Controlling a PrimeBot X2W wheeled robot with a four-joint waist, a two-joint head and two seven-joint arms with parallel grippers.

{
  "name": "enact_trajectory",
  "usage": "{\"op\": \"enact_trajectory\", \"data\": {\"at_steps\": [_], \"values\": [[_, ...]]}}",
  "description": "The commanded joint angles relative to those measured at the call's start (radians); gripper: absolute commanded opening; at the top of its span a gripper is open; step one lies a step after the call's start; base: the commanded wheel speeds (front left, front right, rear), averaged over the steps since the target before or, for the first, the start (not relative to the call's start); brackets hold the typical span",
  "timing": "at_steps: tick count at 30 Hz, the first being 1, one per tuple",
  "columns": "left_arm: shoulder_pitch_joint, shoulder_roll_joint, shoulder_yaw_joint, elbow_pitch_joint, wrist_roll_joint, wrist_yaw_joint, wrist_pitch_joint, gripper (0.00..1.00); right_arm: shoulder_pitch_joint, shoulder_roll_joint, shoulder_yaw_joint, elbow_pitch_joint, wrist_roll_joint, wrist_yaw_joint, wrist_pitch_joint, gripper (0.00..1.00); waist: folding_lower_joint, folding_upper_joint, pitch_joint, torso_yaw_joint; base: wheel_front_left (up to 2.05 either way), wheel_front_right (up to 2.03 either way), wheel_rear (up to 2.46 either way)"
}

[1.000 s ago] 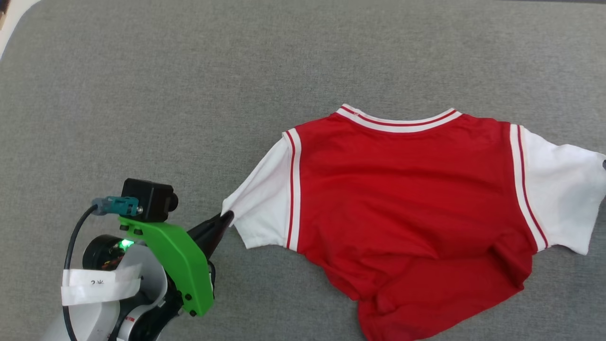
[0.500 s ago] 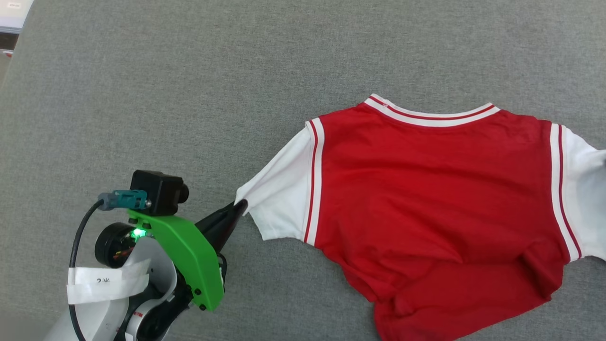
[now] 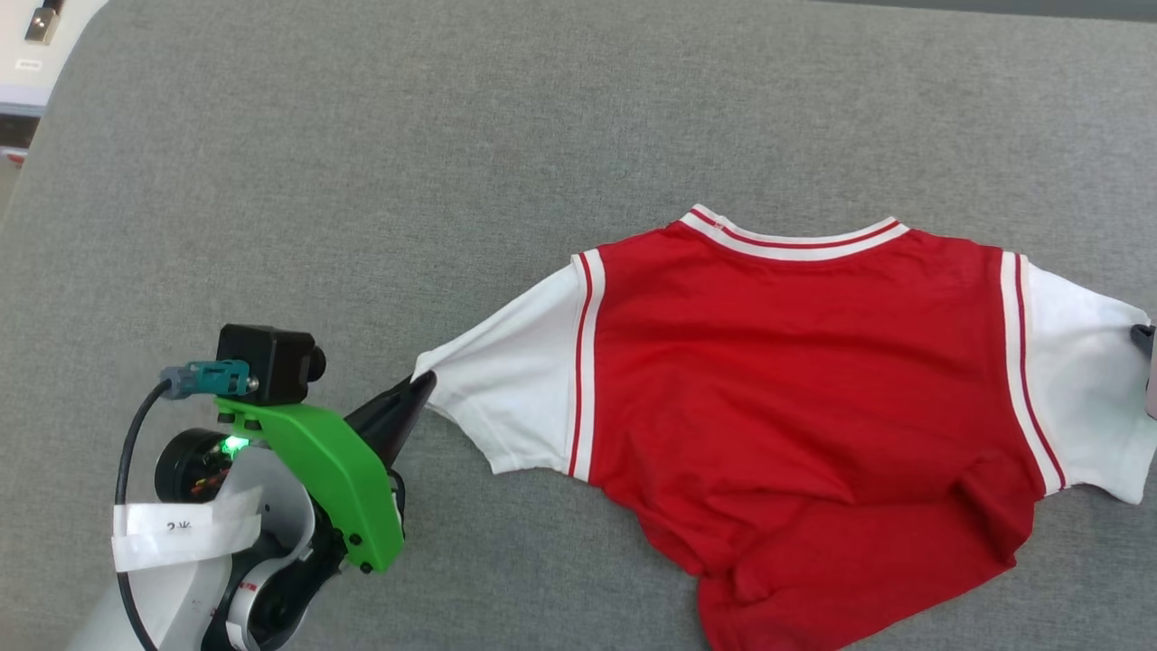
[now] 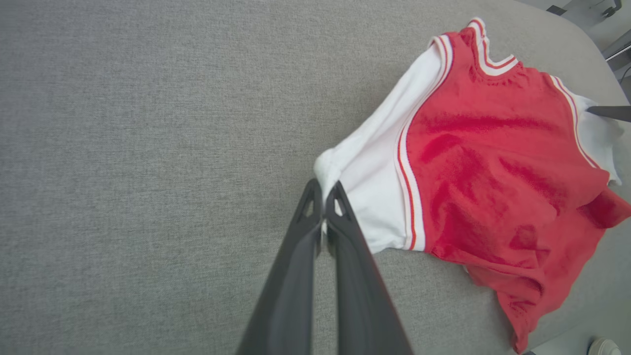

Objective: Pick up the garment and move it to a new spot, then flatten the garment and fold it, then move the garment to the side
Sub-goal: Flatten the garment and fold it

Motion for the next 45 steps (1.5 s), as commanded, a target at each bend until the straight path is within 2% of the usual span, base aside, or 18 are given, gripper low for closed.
{"op": "enact_trajectory", "data": {"at_steps": [1, 15, 19, 31, 37, 45], "values": [[-0.011, 0.0, 0.006, 0.008, 0.008, -0.003, -0.013, 0.0, 0.017, 0.002, 0.009, 0.006, 0.019, 0.0, -0.018, 0.0, 0.0, 0.0, -0.042, -0.025, 0.0, 0.0, 0.0], [0.001, 0.007, 0.093, 0.044, 0.034, 0.022, -0.146, 0.0, 0.019, -0.055, 0.04, -0.062, 0.096, 0.0, -0.222, 0.0, 0.0, 0.0, -0.182, -0.086, 0.0, 0.0, 0.0], [-0.012, 0.006, 0.135, 0.035, 0.048, 0.039, -0.2, 0.0, 0.007, -0.072, 0.042, -0.099, 0.099, 0.0, -0.295, 0.0, 0.0, 0.0, -0.21, -0.097, 0.0, 0.0, 0.0], [-0.099, 0.047, 0.217, 0.002, 0.122, 0.049, -0.324, 0.0, -0.039, -0.087, 0.031, -0.18, 0.077, 0.0, -0.447, 0.0, 0.0, 0.0, -0.304, -0.12, 0.0, 0.0, 0.0], [-0.141, 0.072, 0.256, -0.002, 0.137, 0.045, -0.365, 0.0, -0.066, -0.078, 0.027, -0.234, 0.069, 0.0, -0.487, 0.0, 0.0, 0.0, -0.339, -0.132, 0.0, 0.0, 0.0], [-0.181, 0.108, 0.303, -0.017, 0.124, 0.041, -0.368, 0.0, -0.097, -0.082, 0.017, -0.295, 0.064, 0.0, -0.483, 0.0, 0.0, 0.0, -0.344, -0.14, 0.0, 0.0, 0.0]]}}
